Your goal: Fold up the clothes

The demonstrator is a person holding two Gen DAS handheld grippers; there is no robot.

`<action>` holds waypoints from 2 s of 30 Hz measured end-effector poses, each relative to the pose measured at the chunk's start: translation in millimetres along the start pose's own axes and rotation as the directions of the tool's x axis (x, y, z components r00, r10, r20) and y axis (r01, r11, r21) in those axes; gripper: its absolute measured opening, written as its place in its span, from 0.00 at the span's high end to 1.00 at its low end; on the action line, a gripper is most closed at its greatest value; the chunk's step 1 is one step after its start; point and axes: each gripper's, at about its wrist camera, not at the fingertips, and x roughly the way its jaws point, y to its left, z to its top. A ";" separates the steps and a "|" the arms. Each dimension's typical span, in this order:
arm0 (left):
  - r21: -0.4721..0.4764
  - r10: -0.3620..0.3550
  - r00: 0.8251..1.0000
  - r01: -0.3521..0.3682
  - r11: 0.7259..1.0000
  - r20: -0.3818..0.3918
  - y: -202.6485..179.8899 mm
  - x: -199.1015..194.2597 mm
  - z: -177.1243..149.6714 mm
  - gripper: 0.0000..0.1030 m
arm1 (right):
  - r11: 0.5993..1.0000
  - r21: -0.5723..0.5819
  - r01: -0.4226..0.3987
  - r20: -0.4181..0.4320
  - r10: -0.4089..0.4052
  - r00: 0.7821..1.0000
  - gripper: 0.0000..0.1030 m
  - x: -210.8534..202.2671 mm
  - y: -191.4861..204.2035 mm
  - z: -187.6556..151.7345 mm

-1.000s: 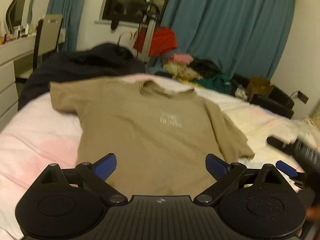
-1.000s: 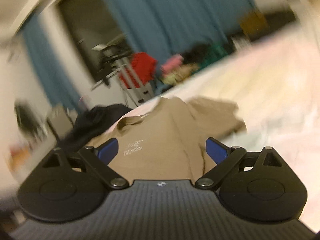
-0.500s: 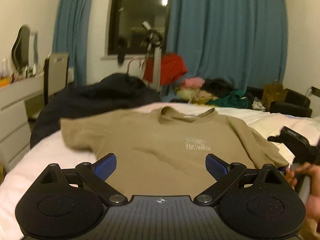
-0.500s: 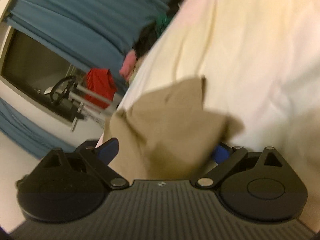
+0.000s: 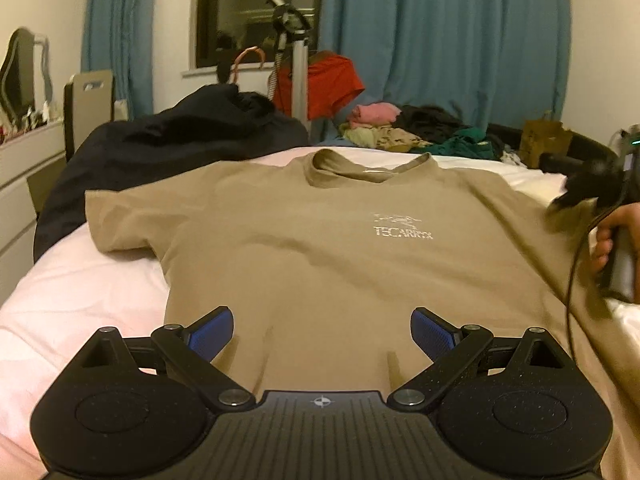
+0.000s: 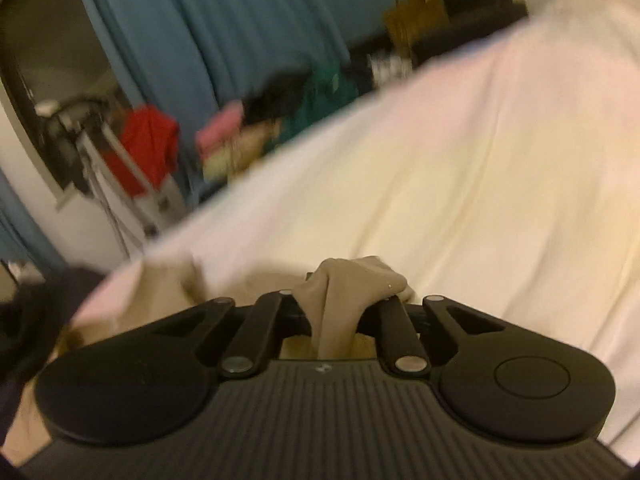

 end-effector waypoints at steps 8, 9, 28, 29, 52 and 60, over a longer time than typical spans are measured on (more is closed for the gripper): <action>0.039 -0.010 1.000 0.011 0.999 -0.024 -4.4 7.1 -2.8 0.06 | 0.994 -0.016 0.112 0.084 -0.110 0.990 0.88 3.9 -30.8 42.0; 0.046 -0.011 1.000 0.012 0.999 -0.021 -5.3 7.5 -3.2 0.06 | 0.993 -0.007 0.116 0.066 -0.115 0.991 0.88 6.7 -34.5 38.1; -0.016 -0.037 0.998 0.037 0.999 0.051 3.2 -21.5 10.8 0.06 | 0.963 -0.262 -0.057 0.033 0.068 0.997 0.15 -145.2 9.5 -38.7; -0.016 -0.040 0.997 0.041 0.999 0.061 3.8 -26.7 11.2 0.06 | 0.957 -0.280 -0.070 0.042 0.085 0.996 0.16 -161.2 16.2 -42.8; -0.139 -0.107 0.994 0.111 0.984 0.035 6.1 -93.8 3.4 0.05 | 0.958 0.207 -0.199 -0.001 0.203 0.979 0.13 -150.5 -59.1 -40.2; -0.176 -0.158 0.987 0.154 0.972 -0.011 -3.2 -68.6 7.1 0.05 | 0.857 0.505 -0.102 -0.090 0.170 0.981 0.13 -23.1 -120.9 -36.3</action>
